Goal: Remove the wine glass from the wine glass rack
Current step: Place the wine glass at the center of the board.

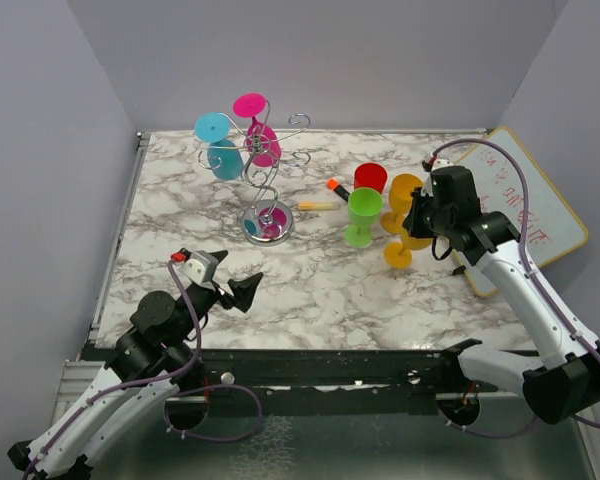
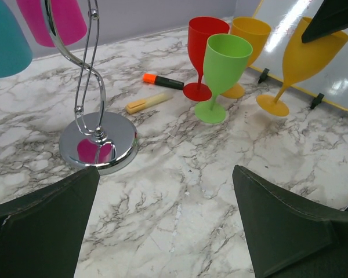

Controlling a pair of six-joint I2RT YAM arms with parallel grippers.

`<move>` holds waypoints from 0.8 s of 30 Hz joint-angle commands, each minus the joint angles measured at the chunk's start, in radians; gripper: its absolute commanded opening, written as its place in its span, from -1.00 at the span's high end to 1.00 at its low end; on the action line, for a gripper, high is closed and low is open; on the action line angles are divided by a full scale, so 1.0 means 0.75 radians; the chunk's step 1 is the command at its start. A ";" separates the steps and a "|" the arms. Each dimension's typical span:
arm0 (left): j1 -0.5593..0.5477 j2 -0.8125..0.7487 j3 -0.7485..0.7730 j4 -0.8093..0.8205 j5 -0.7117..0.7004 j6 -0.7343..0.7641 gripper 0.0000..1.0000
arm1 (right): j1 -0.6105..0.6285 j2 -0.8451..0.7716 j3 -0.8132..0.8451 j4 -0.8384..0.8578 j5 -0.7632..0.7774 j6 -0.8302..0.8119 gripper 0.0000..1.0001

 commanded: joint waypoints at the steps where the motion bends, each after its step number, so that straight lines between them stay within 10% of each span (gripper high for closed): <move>1: 0.005 0.047 -0.021 0.009 -0.121 0.003 -0.98 | 0.017 0.026 -0.024 0.155 0.058 -0.035 0.99; 24: 0.005 -0.040 -0.057 0.010 -0.003 0.193 -0.98 | 0.079 0.119 -0.202 0.439 0.174 -0.153 0.99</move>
